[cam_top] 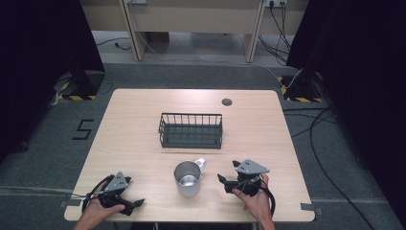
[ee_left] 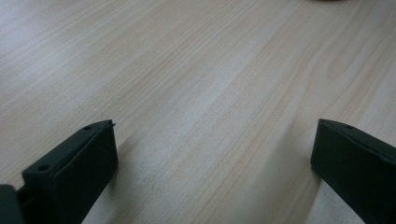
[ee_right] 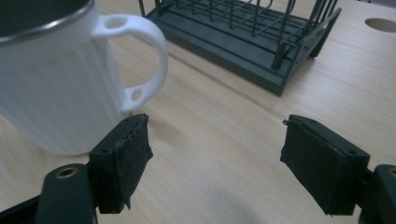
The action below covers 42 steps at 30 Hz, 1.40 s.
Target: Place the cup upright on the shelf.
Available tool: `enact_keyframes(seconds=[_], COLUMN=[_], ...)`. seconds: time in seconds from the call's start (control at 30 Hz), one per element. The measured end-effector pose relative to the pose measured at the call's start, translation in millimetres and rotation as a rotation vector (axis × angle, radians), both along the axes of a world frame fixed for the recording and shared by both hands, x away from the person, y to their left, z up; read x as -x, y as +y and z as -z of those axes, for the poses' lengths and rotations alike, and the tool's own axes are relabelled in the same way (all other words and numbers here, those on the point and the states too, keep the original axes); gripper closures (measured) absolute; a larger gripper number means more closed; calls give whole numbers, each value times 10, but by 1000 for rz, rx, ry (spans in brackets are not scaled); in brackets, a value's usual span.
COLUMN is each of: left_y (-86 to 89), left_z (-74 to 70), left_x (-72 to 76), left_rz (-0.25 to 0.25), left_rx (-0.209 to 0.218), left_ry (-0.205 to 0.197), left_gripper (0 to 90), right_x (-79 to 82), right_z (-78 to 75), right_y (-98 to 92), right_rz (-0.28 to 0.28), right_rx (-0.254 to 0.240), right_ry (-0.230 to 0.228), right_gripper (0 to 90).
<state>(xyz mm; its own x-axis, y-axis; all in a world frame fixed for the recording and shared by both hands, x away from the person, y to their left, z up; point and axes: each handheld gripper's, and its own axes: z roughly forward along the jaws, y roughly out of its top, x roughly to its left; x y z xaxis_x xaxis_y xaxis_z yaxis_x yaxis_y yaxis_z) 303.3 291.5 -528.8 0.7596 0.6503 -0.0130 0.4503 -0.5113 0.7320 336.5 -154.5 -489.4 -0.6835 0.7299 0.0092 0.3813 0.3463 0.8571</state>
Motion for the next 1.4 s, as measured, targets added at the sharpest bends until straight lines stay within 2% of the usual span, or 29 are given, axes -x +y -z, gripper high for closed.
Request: enact_keyframes(seconds=[0.03, 0.23, 0.4, 0.57, 0.67, 0.77, 0.93, 0.97, 1.17, 1.2, 1.4], left_y=[0, 0, 0, 0, 0, 0, 0, 0, 0, 0, 0], left_z=[0, 0, 0, 0, 0, 0, 0, 0, 0, 0, -1], left_x=[0, 0, 0, 0, 0, 0, 0, 0, 0, 0, 0], left_rz=[0, 0, 0, 0, 0, 0, 0, 0, 0, 0, 0], left_rx=[0, 0, 0, 0, 0, 0, 0, 0, 0, 0, -1], left_ry=[0, 0, 0, 0, 0, 0, 0, 0, 0, 0, 0], left_gripper=[0, 0, 0, 0, 0, 0, 0, 0, 0, 0, 0], right_x=[-30, -119, -203, -297, -331, -351, -369, -379, -354, -317, -227], right_z=[-27, -83, -69, -68, -43, -12, 0, 4, 9, 1, -10], right_y=[35, 203, 311, 442, 504, 550, 578, 582, 584, 569, 478], right_rz=[-13, -76, -106, -163, -176, -185, -201, -204, -217, -213, -185], right_rx=[-12, 1, 14, 0, 10, 39, 31, 28, 38, 43, 41], right_ry=[-5, -44, -58, -83, -82, -83, -96, -108, -126, -130, -137], right_gripper=[254, 355, 414, 489, 528, 554, 619, 666, 756, 784, 822])
